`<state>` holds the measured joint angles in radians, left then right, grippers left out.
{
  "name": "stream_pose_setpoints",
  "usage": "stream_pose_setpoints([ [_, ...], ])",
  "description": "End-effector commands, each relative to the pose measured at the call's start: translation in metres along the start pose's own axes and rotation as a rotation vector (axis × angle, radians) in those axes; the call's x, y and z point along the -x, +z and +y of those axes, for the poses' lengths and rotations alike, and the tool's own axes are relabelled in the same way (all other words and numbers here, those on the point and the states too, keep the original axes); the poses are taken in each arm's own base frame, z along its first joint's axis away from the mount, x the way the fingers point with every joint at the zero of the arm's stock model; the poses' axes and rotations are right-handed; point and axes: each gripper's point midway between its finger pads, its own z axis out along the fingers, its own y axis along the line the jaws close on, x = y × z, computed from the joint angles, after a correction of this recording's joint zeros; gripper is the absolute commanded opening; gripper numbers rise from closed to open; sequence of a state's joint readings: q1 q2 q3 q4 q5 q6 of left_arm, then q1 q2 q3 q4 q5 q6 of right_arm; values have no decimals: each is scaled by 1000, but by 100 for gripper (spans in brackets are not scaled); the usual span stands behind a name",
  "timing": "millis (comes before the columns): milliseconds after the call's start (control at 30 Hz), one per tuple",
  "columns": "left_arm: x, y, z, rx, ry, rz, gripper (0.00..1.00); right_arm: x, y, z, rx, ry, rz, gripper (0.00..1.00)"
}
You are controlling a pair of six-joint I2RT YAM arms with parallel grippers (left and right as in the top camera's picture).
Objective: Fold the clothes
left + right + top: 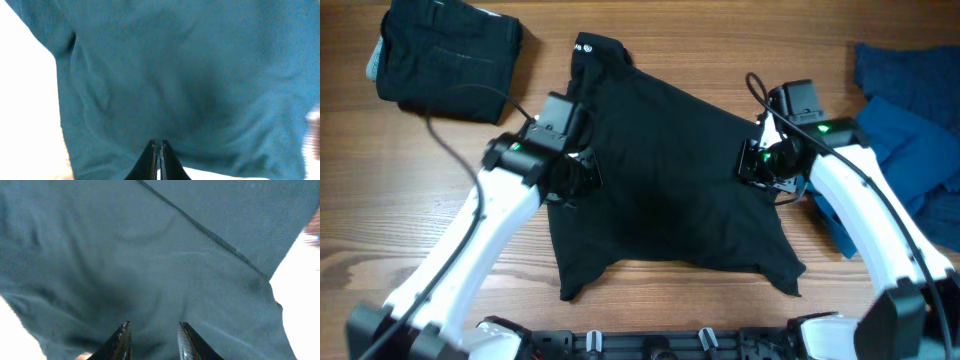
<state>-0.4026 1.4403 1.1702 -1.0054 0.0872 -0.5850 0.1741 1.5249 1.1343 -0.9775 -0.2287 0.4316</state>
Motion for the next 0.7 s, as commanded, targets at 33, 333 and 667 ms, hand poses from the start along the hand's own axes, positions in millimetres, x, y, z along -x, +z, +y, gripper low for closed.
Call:
stream_pose_setpoints([
  [33, -7, 43, 13, 107, -8, 123, 4, 3, 23, 0, -3, -4, 47, 24],
  [333, -7, 95, 18, 159, 5, 196, 4, 14, 46, -10, -42, 5, 54, 24],
  [667, -14, 112, 26, 198, -1, 248, 4, 32, 55, -34, -61, 76, 33, 23],
])
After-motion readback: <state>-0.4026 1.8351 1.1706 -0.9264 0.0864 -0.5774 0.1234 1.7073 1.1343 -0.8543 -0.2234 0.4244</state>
